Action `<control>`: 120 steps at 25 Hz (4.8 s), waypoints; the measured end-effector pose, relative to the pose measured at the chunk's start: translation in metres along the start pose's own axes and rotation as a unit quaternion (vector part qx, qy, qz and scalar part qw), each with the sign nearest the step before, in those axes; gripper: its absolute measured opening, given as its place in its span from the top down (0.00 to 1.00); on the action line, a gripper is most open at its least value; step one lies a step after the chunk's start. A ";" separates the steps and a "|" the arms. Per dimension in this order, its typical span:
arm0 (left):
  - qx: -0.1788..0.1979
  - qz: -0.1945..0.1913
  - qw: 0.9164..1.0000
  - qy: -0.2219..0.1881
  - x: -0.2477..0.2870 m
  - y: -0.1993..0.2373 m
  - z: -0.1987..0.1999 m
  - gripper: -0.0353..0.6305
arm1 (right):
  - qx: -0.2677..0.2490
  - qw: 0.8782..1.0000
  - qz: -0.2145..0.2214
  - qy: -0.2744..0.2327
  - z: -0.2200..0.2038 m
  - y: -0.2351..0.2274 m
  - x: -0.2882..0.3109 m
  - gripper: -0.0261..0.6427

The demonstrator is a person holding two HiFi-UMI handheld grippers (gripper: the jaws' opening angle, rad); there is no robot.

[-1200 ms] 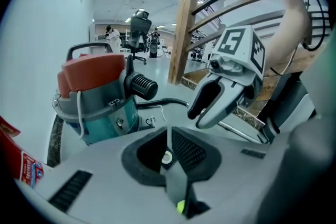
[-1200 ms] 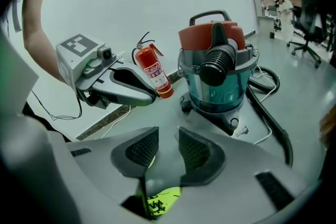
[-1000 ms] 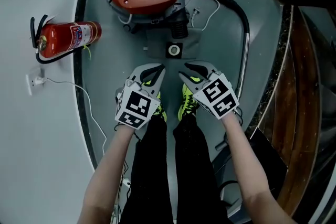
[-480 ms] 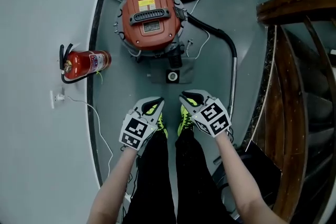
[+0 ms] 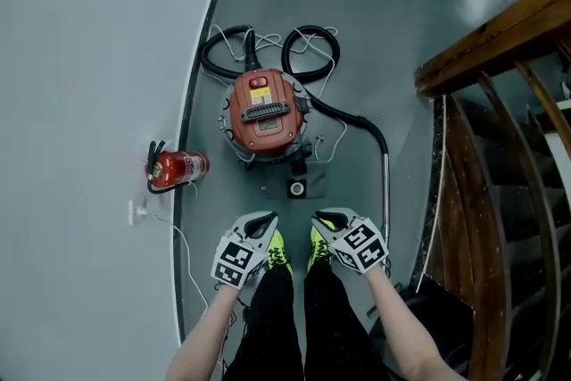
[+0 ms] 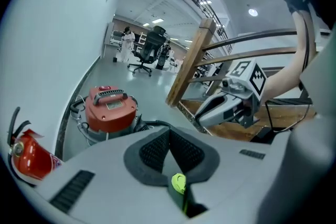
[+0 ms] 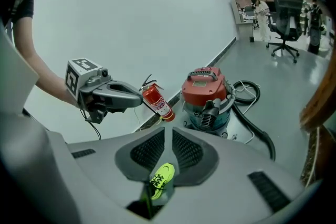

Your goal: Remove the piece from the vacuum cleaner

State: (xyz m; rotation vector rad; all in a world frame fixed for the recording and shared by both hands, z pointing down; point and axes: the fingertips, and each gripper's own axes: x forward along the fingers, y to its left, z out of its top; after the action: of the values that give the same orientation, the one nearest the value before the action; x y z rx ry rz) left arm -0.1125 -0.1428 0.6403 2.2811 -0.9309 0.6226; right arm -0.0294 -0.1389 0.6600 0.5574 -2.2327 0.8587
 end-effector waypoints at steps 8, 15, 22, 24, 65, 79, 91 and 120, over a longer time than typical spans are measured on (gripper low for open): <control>-0.004 -0.005 1.000 -0.021 -0.031 -0.017 0.052 0.93 | -0.013 1.000 0.000 -0.013 0.037 0.024 -0.038 0.88; -0.055 -0.022 0.997 -0.047 -0.063 -0.046 0.080 0.93 | -0.008 0.999 -0.002 -0.034 0.074 0.050 -0.075 0.88; -0.064 -0.018 0.995 -0.068 -0.101 -0.062 0.110 0.93 | -0.001 0.999 0.009 -0.050 0.093 0.085 -0.107 0.89; -0.061 -0.020 0.995 -0.072 -0.111 -0.068 0.121 0.93 | 0.000 0.999 0.012 -0.052 0.098 0.093 -0.115 0.89; -0.062 0.029 0.984 -0.163 -0.194 -0.249 0.101 0.93 | -0.072 0.989 0.054 -0.114 0.022 0.200 -0.240 0.91; -0.058 0.053 0.981 -0.176 -0.216 -0.344 0.041 0.93 | -0.078 0.986 0.073 -0.129 -0.074 0.245 -0.288 0.91; -0.065 0.055 0.980 -0.178 -0.236 -0.386 0.006 0.93 | -0.062 0.985 0.084 -0.138 -0.117 0.274 -0.303 0.91; -0.018 0.035 0.977 -0.208 -0.262 -0.400 0.014 0.93 | -0.067 0.977 0.058 -0.192 -0.094 0.311 -0.312 0.94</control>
State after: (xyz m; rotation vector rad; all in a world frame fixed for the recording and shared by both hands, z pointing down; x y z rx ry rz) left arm 0.0170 0.2007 0.3334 2.3998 -1.2071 0.1512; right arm 0.0425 0.1880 0.3586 0.5726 -2.6748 0.6931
